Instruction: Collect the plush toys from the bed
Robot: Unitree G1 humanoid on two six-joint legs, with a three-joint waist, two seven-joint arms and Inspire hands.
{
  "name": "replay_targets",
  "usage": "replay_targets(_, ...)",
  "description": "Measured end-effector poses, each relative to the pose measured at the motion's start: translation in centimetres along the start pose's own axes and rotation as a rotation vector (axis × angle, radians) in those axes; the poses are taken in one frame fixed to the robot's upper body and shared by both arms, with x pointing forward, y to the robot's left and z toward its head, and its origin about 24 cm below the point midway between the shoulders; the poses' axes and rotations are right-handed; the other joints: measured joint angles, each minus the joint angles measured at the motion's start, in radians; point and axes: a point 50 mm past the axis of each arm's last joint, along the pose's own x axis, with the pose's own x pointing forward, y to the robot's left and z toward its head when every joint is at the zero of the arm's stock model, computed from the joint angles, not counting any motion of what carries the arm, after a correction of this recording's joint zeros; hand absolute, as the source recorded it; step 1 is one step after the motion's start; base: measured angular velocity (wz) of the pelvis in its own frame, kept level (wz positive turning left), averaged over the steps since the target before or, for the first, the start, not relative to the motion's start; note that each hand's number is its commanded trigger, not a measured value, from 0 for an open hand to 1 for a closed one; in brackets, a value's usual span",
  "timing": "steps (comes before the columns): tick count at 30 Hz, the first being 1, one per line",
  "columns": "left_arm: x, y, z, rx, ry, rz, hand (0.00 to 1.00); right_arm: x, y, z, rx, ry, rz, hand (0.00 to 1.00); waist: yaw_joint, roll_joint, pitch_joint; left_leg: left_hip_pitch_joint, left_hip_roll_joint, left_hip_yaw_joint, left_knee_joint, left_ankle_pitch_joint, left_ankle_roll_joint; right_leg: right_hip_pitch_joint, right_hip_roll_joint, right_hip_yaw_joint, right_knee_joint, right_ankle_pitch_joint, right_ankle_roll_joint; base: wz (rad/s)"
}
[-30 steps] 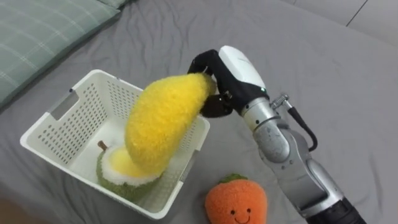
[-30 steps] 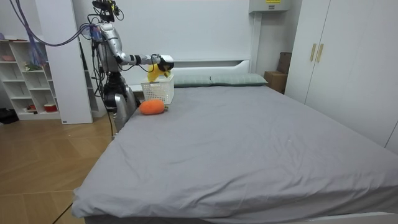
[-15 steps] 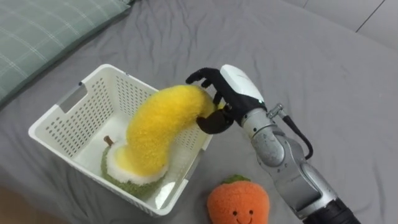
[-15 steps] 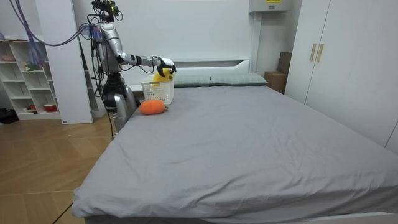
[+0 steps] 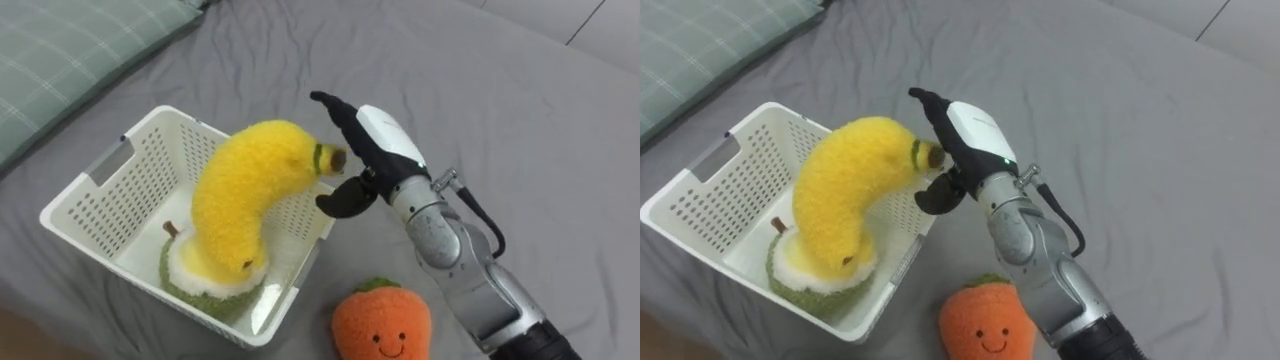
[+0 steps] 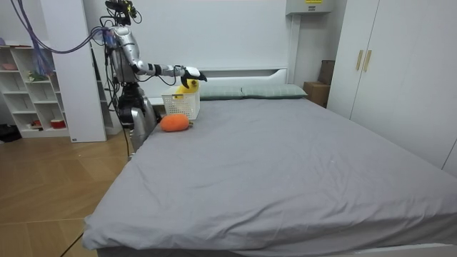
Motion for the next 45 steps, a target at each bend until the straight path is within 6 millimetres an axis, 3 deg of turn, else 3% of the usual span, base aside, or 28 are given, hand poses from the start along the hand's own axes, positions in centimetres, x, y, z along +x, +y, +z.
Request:
replay_targets(5,-0.2,0.8,-0.3,-0.037,0.004,0.024,0.0,-1.2,-1.4,-2.2,0.066,0.078,-0.076,0.0,-0.032,0.002,-0.005,0.009,0.001,0.012,-0.001,0.0,0.0,0.002,0.0,0.014,0.001,0.0,0.0,-0.05)
replay_targets(11,-0.6,1.7,-1.5,-0.085,0.035,0.05,0.0,-4.1,-1.4,-5.8,0.144,0.212,-0.12,0.0,-0.092,0.021,-0.014,0.023,0.002,0.031,-0.002,-0.001,0.002,0.009,-0.001,0.027,0.003,0.0,0.0,-0.1)
replay_targets(16,-0.8,2.4,-2.1,-0.122,0.05,0.073,0.0,-6.4,-2.5,-8.7,0.223,0.319,-0.205,0.0,-0.137,0.031,-0.0133,0.042,0.006,0.057,-0.008,-0.002,0.002,0.016,0.001,0.05,0.006,0.0,-0.001,-0.14)
replay_targets(20,-1.0,2.8,-2.7,-0.131,0.064,0.087,0.0,-7.8,-2.8,-9.9,0.249,0.373,-0.242,0.0,-0.157,0.036,-0.0154,0.048,0.009,0.075,-0.008,-0.004,0.004,0.011,0.002,0.072,0.018,0.001,-0.001,-0.17)
replay_targets(21,-1.1,3.0,-2.9,-0.131,0.07,0.092,0.0,-7.9,-2.7,-10.2,0.25,0.388,-0.246,0.0,-0.163,0.038,-0.0203,0.048,0.01,0.082,-0.008,-0.004,0.004,0.006,0.002,0.075,0.021,0.001,-0.001,-0.13)
replay_targets(26,-1.2,3.3,-3.5,-0.13,0.089,0.1,0.0,-8.7,-1.8,-11.3,0.25,0.447,-0.239,0.0,-0.185,0.048,-0.0263,0.047,0.011,0.091,-0.004,-0.007,0.005,0.004,0.004,0.092,0.022,0.001,-0.002,-0.07)
replay_targets(31,-1.2,3.3,-3.6,-0.127,0.097,0.102,0.0,-9.5,0.1,-12.8,0.282,0.527,-0.17,0.0,-0.189,0.054,-0.0253,0.042,0.013,0.09,-0.005,-0.009,0.004,0.002,0.005,0.083,0.023,0.002,-0.002,0.0)
replay_targets(38,-1.1,2.7,-3.5,-0.091,0.103,0.081,0.0,-9.1,1.9,-12.1,0.345,0.511,-0.084,0.0,-0.186,0.068,-0.0172,0.036,0.014,0.09,-0.003,-0.013,0.005,-0.002,0.005,0.081,0.023,0.002,-0.002,0.0)
replay_targets(45,-1.0,2.4,-3.4,-0.09,0.102,0.078,0.0,-8.3,4.4,-10.3,0.355,0.453,0.069,0.0,-0.181,0.071,-0.0193,0.026,0.015,0.091,-0.001,-0.013,0.005,-0.015,0.005,0.078,0.023,0.001,-0.002,0.0)
